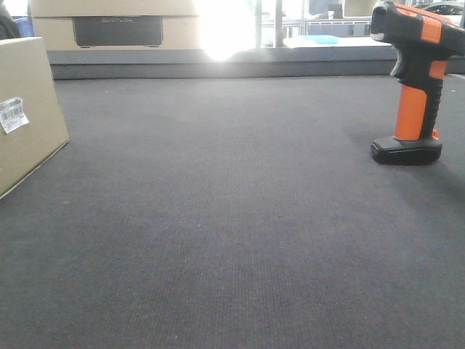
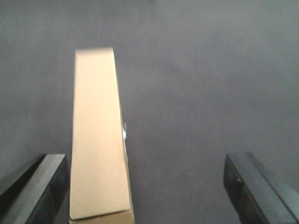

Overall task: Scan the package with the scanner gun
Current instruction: 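Grasp the tan cardboard box with the left gripper and lift it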

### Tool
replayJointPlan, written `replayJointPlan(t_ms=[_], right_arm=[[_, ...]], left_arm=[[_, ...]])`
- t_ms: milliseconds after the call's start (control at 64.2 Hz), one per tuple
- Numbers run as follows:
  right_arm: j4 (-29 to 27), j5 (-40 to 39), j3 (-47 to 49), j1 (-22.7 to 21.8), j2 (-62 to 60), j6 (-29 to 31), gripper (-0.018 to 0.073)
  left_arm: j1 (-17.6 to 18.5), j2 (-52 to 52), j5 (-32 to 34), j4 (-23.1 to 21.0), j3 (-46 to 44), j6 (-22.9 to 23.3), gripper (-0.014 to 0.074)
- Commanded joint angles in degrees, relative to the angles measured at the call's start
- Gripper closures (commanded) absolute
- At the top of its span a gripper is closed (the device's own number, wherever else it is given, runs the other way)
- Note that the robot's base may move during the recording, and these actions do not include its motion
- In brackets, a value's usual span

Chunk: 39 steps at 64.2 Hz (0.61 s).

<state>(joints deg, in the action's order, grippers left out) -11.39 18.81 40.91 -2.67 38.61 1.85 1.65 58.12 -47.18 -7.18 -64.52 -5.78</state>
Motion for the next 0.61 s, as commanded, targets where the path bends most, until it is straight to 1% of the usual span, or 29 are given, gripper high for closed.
replayJointPlan(t_ms=[0,47,93,125,171,218,343,389,452,592], right_arm=[[0.01,-0.41,0.38,0.21,0.25,0.08,-0.0009],[0.01,-0.41,0.38,0.69,0.25,0.08,-0.0009],[0.22,-0.41,0.38,1.39,0.25,0.08,-0.0009],[0.22,-0.41,0.38,1.91,0.25,0.08,-0.0009],[0.22,-0.36,0.38,2.34,0.25,0.08,-0.0009],[0.22,-0.36,0.38,2.47,0.25,0.08,-0.0009],[0.22,-0.36,0.38,2.60,0.25,0.08,-0.0009],[0.22,-0.36,0.38,2.60,0.25,0.08,-0.0009],[0.22,-0.36,0.38,2.60,0.25,0.08,-0.0009],[0.22,-0.36,0.38,2.60,0.25,0.08,-0.0009]], left_arm=[[-1.87,6.22,-8.11,-0.05,-6.77,0.44,0.0019],[-3.56,10.62,-12.92,-0.05,-11.30,0.44,0.0019],[-4.90,14.34,-17.46,-0.05,-14.99,-1.03,0.0019],[-5.68,16.82,-19.46,-0.05,-17.30,-2.15,0.0024],[-6.40,19.95,-20.79,-0.05,-20.11,-3.44,0.0031],[-6.63,22.60,-21.04,-0.05,-22.27,-4.65,0.0039],[-6.63,28.02,-20.57,-0.15,-25.65,-4.81,0.0050],[-6.63,29.55,-20.31,-0.15,-26.04,-4.80,0.0050],[-6.63,31.28,-19.82,-0.15,-26.08,-6.32,0.0050],[-6.42,34.98,-19.21,-0.04,-26.08,-7.54,0.0050]])
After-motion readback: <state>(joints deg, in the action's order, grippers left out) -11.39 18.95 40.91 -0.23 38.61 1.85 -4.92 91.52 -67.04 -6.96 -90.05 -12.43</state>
